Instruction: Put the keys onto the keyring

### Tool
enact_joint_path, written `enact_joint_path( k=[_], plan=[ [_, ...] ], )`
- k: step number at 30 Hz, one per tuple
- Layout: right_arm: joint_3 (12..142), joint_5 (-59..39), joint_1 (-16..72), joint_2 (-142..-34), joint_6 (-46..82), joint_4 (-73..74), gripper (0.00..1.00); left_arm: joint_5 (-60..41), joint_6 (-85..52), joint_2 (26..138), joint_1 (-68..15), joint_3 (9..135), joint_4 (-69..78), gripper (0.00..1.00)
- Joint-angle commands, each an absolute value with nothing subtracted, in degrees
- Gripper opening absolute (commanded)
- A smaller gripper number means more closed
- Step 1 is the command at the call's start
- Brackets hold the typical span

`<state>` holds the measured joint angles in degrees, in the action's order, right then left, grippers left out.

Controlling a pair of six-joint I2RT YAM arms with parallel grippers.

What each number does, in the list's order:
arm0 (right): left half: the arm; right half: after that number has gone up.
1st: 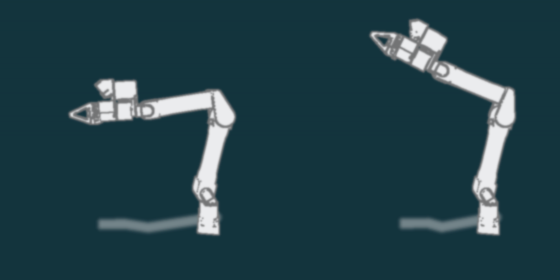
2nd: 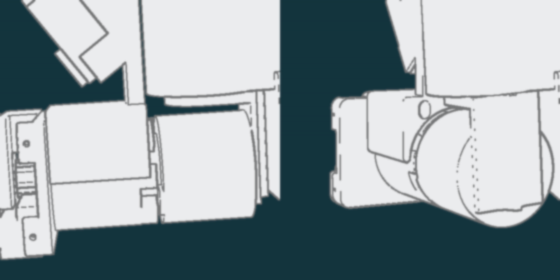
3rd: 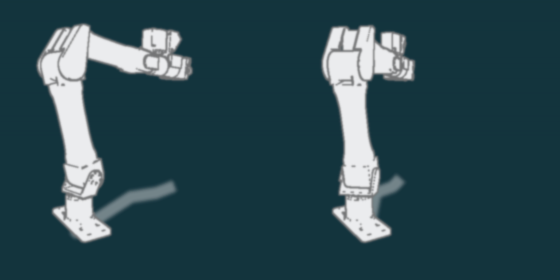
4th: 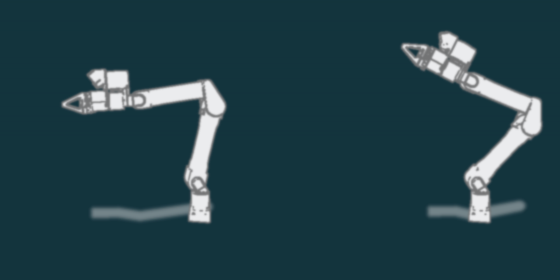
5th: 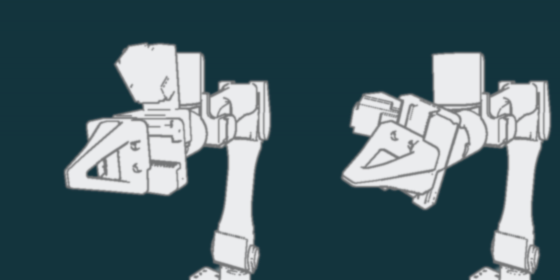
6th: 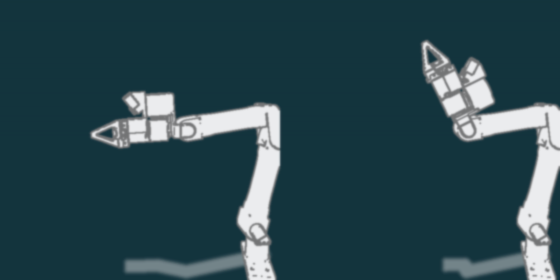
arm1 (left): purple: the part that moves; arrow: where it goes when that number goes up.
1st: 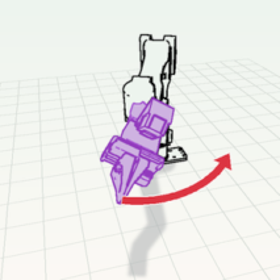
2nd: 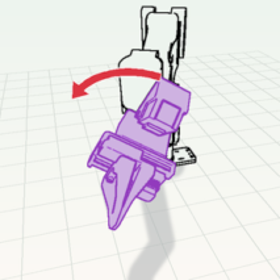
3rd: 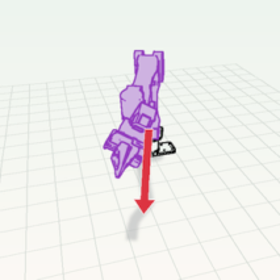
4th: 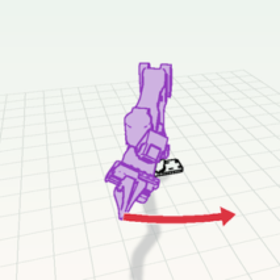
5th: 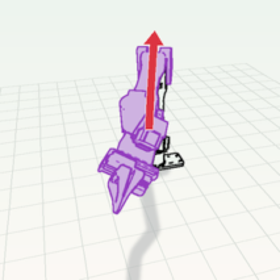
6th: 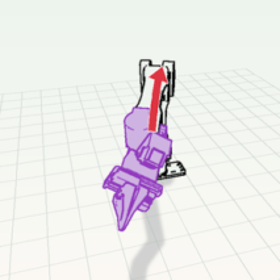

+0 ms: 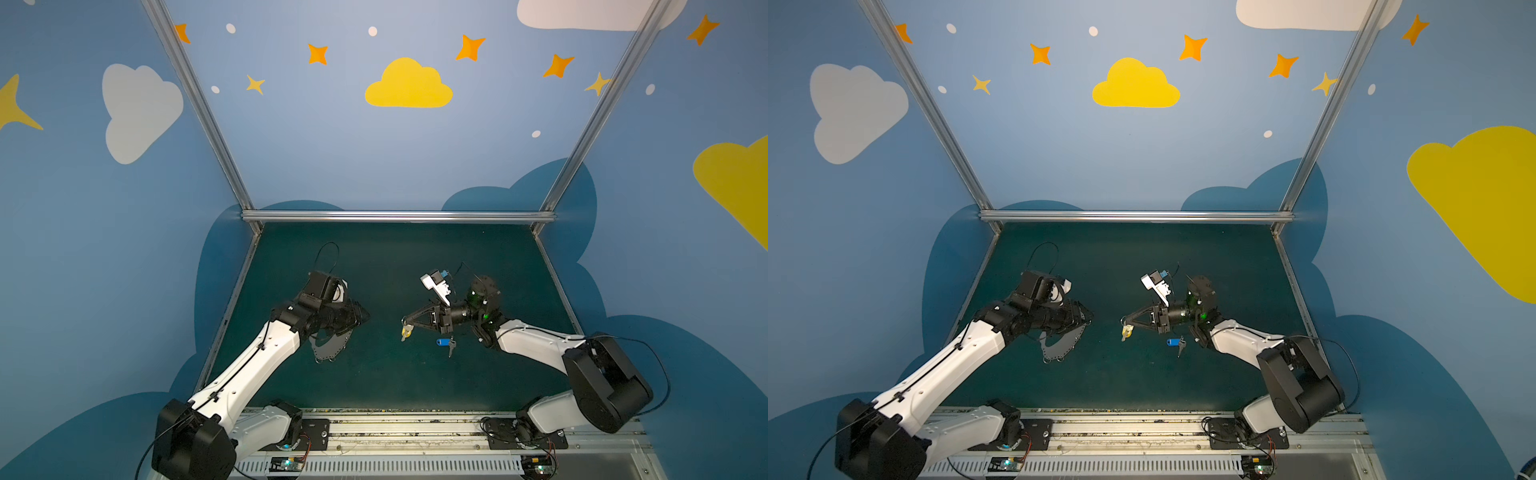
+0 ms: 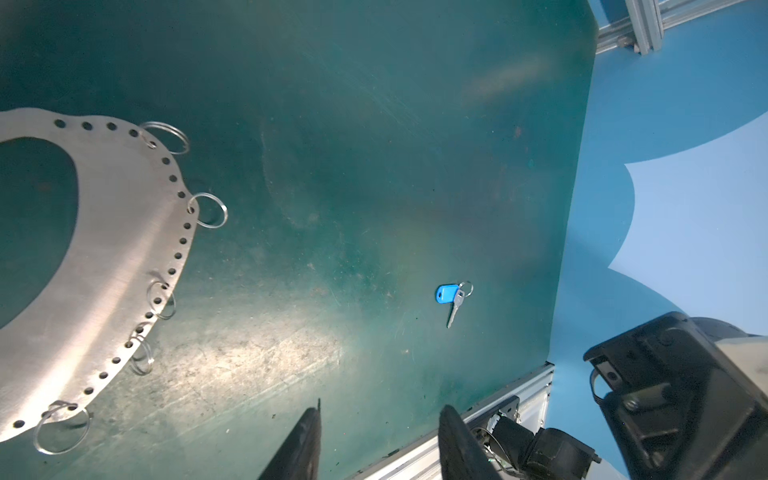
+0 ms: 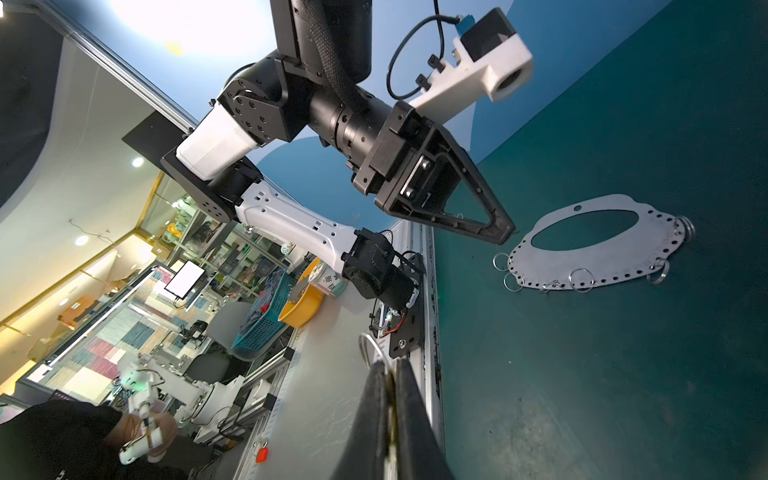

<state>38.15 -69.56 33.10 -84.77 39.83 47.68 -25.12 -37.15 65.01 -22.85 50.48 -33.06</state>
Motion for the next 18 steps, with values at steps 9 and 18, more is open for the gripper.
enact_joint_path(
  k=[9,18],
  plan=[
    [48.5,-79.3,32.9,-88.0,36.3,39.8,0.0,-24.2,-36.9,60.6,-20.5,47.6,-31.8,0.49],
    [50.1,-79.9,32.8,-86.5,31.8,32.0,0.0,-25.0,-37.4,60.6,-19.9,47.2,-30.9,0.49]
  ],
)
